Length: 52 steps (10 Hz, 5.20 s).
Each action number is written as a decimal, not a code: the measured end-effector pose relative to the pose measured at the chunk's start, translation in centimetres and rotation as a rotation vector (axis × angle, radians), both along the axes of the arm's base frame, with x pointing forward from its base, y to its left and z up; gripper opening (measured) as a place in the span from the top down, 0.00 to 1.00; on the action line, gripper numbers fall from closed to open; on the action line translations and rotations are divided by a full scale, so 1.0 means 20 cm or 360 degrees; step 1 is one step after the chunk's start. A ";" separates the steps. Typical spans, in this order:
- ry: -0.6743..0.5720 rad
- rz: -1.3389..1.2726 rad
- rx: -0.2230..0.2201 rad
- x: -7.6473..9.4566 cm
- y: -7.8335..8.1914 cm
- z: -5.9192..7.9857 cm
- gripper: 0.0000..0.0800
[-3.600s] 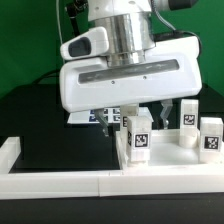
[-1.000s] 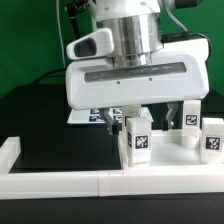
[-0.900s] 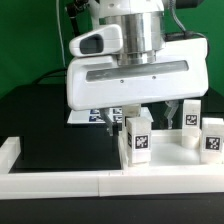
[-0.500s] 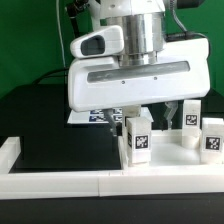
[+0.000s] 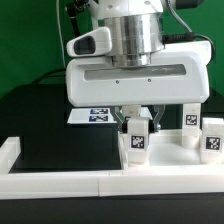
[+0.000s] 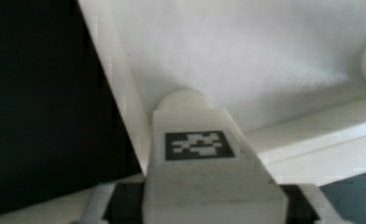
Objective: Assemble square table
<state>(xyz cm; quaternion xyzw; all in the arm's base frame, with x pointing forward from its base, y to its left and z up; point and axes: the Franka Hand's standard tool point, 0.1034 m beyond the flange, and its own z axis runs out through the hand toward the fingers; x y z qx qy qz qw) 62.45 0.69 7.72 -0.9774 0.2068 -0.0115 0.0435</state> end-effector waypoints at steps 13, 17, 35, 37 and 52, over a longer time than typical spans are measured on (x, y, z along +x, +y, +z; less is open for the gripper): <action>0.0043 -0.0652 0.0174 -0.02 0.02 -0.03 0.20; -0.0024 0.0096 0.0063 -0.01 -0.01 -0.02 0.19; 0.0227 -0.1883 0.0343 -0.01 -0.02 -0.02 0.64; 0.0254 -0.2035 0.0355 -0.01 -0.01 -0.02 0.52; -0.0005 0.0074 0.0041 0.01 0.00 -0.01 0.45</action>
Offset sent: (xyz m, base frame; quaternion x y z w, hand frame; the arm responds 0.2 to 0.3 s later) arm -0.0024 0.0131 -0.0021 0.0793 -0.0261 0.5775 0.8121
